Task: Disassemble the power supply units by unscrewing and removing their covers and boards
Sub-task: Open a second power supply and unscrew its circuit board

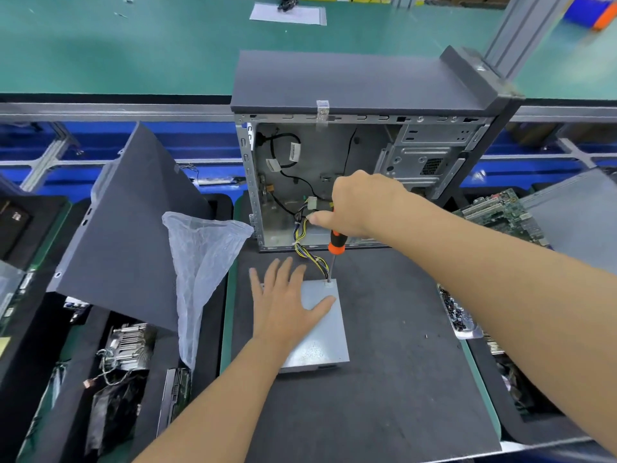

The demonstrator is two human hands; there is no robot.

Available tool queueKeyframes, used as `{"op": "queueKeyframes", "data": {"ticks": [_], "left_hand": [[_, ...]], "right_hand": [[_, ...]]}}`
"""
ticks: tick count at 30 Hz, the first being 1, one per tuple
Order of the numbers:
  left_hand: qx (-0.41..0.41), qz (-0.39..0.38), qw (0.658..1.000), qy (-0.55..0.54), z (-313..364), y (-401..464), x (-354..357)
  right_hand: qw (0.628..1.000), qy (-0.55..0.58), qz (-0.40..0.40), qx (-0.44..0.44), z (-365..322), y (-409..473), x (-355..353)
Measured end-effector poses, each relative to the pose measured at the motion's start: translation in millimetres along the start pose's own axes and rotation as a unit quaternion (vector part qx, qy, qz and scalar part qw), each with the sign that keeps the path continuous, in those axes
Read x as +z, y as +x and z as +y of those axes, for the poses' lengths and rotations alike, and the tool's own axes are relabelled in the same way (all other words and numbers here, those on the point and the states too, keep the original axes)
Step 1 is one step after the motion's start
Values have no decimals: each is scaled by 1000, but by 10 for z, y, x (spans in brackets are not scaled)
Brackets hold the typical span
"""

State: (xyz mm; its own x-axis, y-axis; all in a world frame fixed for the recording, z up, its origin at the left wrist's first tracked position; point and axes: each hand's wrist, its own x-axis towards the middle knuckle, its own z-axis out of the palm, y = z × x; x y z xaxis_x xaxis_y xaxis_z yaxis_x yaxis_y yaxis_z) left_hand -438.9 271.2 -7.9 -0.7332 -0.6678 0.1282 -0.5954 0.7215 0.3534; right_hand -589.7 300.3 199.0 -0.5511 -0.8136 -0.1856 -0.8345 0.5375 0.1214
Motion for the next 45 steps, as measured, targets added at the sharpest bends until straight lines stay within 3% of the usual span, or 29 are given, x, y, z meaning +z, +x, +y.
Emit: {"op": "queueKeyframes", "data": {"ticks": [7, 12, 21, 25, 28, 31, 34, 40, 45], "left_hand": [[-31, -111, 991, 67, -141, -67, 11], [-24, -87, 991, 97, -135, -64, 31], [-25, -82, 990, 110, -138, -57, 47], [-26, -83, 991, 105, -138, -54, 48], [-25, -78, 991, 106, -140, -57, 56], [-26, -78, 991, 108, -148, -60, 58], [-27, -78, 991, 106, -140, -61, 57], [-29, -75, 992, 96, -132, -67, 52], [-28, -71, 993, 94, -134, -74, 62]], "right_hand": [[1000, 4, 0, 20, 11, 4, -7], [1000, -3, -19, 3, 70, 18, -14], [987, 25, -35, -156, 130, 10, 2], [983, 26, -62, -172, 155, -9, -28], [987, -13, -63, -147, 191, -64, -5], [995, -78, -26, -64, 208, -159, -15], [976, -189, 26, -109, 204, -208, -17], [990, -66, 24, -119, 150, -168, 26], [989, 22, -53, -137, 183, -161, -7]]}}
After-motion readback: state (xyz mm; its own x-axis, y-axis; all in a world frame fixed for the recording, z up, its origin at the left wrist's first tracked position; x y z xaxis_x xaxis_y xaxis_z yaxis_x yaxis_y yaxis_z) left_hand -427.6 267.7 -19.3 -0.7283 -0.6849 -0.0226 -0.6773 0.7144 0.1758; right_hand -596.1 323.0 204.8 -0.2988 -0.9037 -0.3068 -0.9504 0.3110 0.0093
